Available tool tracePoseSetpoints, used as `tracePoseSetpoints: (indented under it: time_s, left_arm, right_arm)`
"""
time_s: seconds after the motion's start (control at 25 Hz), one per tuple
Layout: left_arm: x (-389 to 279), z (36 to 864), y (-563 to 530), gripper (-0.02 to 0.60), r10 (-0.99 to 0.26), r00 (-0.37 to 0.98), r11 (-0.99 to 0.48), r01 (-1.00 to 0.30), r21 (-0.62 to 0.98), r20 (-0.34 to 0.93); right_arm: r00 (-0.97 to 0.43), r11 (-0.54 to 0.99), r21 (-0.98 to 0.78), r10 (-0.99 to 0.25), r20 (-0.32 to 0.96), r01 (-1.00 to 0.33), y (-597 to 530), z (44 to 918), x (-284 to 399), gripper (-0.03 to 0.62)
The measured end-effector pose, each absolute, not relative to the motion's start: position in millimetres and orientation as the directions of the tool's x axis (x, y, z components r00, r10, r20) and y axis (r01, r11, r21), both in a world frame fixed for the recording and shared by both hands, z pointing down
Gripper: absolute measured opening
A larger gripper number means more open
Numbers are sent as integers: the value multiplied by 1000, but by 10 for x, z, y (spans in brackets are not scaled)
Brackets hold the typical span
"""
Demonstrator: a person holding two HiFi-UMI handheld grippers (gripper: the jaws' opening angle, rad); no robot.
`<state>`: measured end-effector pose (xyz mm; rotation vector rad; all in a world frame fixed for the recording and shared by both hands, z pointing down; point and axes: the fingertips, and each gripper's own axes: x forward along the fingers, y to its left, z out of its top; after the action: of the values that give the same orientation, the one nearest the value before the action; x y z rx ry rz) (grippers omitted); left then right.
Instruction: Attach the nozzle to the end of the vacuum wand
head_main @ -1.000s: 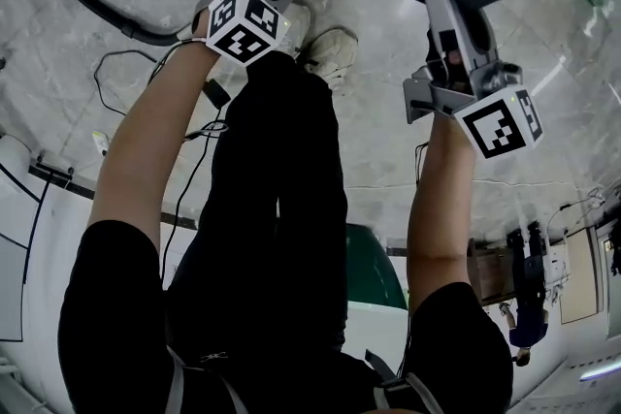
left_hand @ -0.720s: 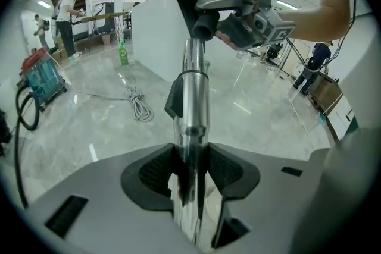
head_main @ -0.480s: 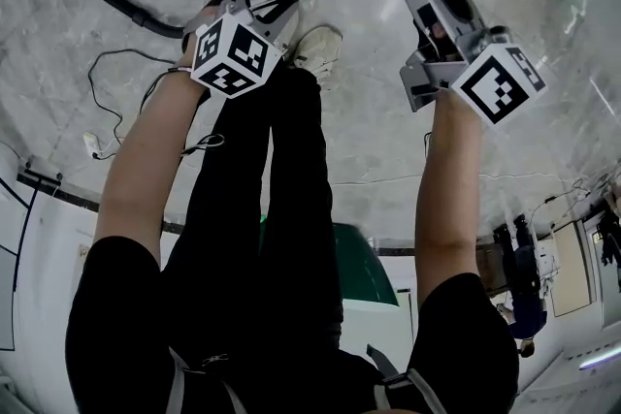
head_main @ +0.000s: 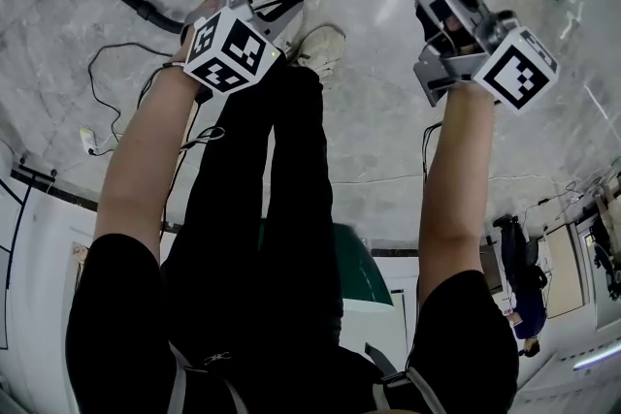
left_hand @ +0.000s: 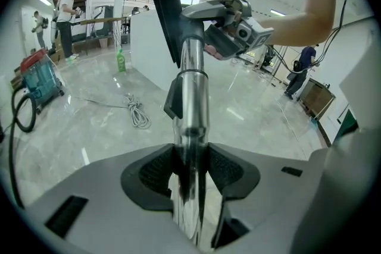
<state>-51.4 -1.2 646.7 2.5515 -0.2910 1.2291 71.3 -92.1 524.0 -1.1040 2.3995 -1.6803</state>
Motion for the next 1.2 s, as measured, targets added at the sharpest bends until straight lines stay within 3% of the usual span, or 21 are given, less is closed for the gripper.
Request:
tracePoseSetpoints:
  time_s: [0.16, 0.28, 0.48, 0.56, 0.84, 0.88, 1.0, 1.2]
  left_arm:
    - [-496, 6418, 30, 172, -14, 645, -943, -262, 204, 764]
    - [-508, 6437, -11, 172, -38, 632, -940, -286, 187, 774]
    - [-513, 6509, 15, 172, -54, 585, -936, -312, 163, 810]
    - [-521, 6501, 17, 172, -41, 588, -938, -301, 172, 808]
    - [-196, 6534, -33, 170, -1, 659, -960, -211, 183, 752]
    - [-109, 6552, -73, 121, -2, 654, -963, -206, 175, 756]
    - [33, 6567, -101, 114, 29, 642, -955, -208, 210, 766]
    - [-131, 6546, 183, 109, 178, 649, -938, -115, 327, 740]
  right_arm:
    - [-844, 198, -874, -421, 333, -443, -902, 5248, 655, 193]
    - [-832, 244, -836, -415, 369, -492, -939, 5213, 603, 193]
    - [-640, -120, -798, -532, 554, -590, -938, 5411, 714, 193]
    - [-606, -166, -778, -536, 587, -607, -924, 5392, 704, 193]
    - [-697, -3, -803, -494, 519, -596, -900, 5166, 568, 192]
    - [-702, 17, -802, -496, 511, -597, -925, 5138, 564, 193]
    - [-716, 84, -794, -496, 490, -602, -957, 5136, 659, 193]
    - [-907, 396, -838, -342, 246, -377, -731, 5040, 364, 193]
